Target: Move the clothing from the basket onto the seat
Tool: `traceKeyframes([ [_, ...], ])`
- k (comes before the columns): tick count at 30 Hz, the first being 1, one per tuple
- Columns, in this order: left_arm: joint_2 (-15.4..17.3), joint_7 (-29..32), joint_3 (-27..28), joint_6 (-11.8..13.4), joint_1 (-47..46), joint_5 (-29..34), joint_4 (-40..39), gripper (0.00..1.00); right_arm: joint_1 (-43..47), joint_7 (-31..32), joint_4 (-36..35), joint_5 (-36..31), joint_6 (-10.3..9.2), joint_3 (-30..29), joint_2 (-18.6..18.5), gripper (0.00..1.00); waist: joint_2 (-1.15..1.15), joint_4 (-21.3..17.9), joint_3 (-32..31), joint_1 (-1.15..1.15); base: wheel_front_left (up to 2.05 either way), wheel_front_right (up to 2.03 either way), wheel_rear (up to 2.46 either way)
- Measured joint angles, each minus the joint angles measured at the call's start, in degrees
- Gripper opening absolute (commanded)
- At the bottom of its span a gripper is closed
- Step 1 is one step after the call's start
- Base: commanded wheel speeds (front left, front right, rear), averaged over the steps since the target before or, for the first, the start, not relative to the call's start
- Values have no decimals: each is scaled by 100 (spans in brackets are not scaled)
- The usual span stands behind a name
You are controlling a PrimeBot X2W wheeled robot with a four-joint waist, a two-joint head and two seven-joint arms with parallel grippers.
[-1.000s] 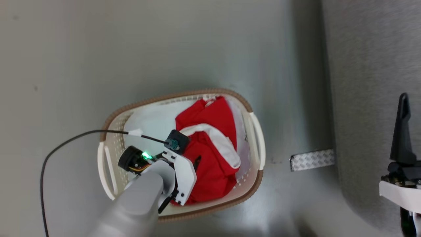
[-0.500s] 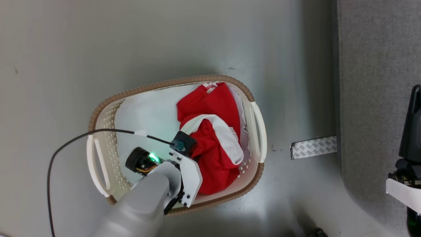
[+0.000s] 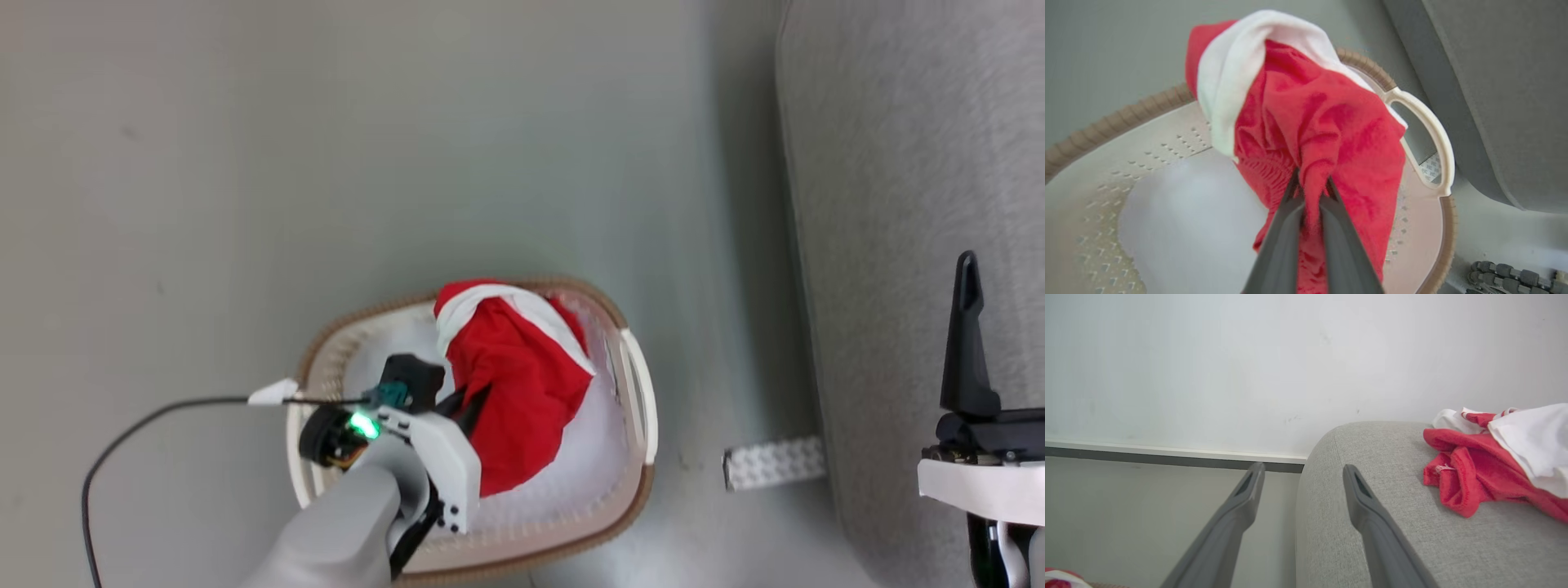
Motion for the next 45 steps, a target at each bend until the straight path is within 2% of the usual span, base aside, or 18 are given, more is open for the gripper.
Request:
traceKeyframes([
  [7, 114, -136, 181, 10, 659, -337, -604, 0, 350, -4, 368, -8, 0, -14, 1, 100, 0, 170, -1109, 0, 0, 0, 0],
  [11, 242, -147, 208, 149, 1066, -420, -1181, 0, 658, -13, 533, -92, 0, -13, 1, 100, 0, 273, -1769, -1, 0, 0, 0],
  [19, 891, -12, 512, 924, 1791, -570, -3010, 0, 1193, -14, 703, -191, -1, 100, -2, 100, 0, 446, -2929, -2, 0, 0, 0],
  [24, 1450, 320, 672, 1494, 2232, -593, -4447, 0, 1504, -14, 734, -99, 0, 522, -36, 100, 0, 502, -3498, -3, 0, 0, 0],
  [28, 1846, 638, 755, 1859, 2383, -565, -5523, 0, 1587, 14, 666, 71, -1, 1158, -261, 100, 0, 538, -3807, -2, 0, 0, 0],
  [34, 2209, 1122, 711, 2097, 2397, -447, -6639, 0, 1217, 264, 427, 599, 0, 2897, -823, 100, 0, 581, -3911, -1, 0, 0, 0],
  [39, 2252, 1382, 525, 2073, 2281, -345, -7035, 0, 443, 463, 381, 1034, -1, 3930, -1228, 100, 0, 604, -3912, -1, 0, 0, 0],
  [45, 2131, 1582, 205, 1871, 2190, -321, -7230, 0, -376, 632, 656, 1504, -1, 4778, -1515, 100, 0, 666, -3973, 0, 0, 0, 0],
])
